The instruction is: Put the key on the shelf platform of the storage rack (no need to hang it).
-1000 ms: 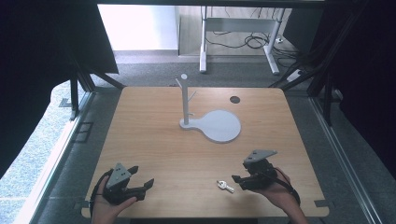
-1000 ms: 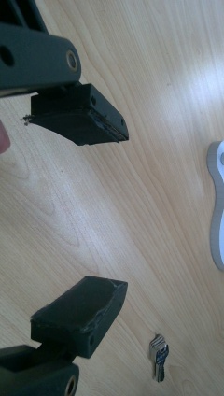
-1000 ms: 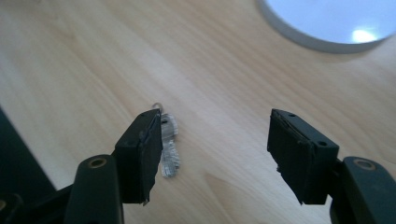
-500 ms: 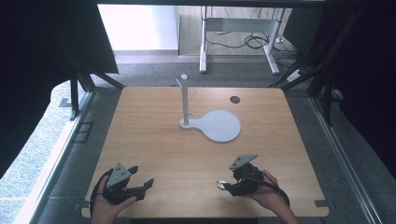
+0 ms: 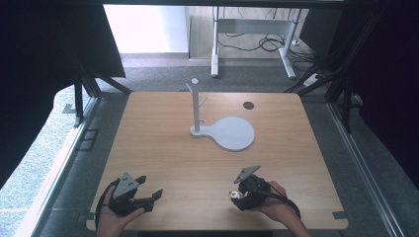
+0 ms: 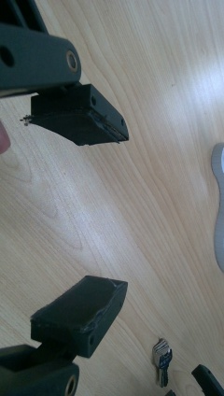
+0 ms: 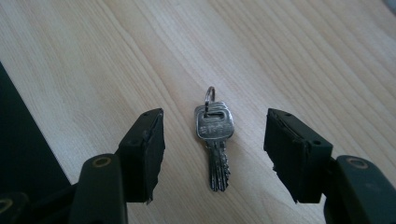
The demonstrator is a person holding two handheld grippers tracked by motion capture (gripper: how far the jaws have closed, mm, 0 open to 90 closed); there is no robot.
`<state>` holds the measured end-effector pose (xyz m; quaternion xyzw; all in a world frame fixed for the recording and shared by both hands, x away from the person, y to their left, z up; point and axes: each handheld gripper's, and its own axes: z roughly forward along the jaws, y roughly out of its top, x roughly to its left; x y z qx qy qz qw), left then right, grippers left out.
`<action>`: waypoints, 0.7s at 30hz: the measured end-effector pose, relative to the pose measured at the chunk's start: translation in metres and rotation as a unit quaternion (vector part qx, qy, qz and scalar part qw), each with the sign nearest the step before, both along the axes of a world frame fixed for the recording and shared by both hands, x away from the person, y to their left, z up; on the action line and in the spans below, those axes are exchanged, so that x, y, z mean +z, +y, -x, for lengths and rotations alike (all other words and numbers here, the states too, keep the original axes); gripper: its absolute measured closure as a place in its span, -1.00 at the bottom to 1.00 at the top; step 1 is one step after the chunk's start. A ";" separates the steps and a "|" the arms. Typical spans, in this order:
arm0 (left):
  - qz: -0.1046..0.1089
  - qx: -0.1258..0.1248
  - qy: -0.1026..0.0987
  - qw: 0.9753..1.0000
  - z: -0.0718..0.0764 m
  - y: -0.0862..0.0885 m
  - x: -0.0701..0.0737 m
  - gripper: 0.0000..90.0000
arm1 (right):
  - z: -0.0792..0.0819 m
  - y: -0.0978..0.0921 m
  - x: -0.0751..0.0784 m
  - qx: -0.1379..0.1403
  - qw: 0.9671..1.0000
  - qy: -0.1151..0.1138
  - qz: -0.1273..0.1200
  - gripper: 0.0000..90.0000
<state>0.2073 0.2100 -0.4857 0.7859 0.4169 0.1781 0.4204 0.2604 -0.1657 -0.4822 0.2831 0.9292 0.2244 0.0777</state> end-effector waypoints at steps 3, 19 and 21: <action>0.000 0.000 0.000 1.000 0.000 0.000 0.000 -0.46 | 0.000 0.004 -0.002 0.005 1.000 0.005 0.009 -0.13; -0.003 0.000 -0.001 1.000 0.000 0.000 0.000 -0.46 | -0.007 0.018 -0.017 0.019 0.999 0.019 0.037 -0.08; -0.002 0.001 -0.001 1.000 0.000 0.000 -0.001 -0.46 | -0.008 0.020 -0.018 0.017 0.999 0.018 0.041 -0.06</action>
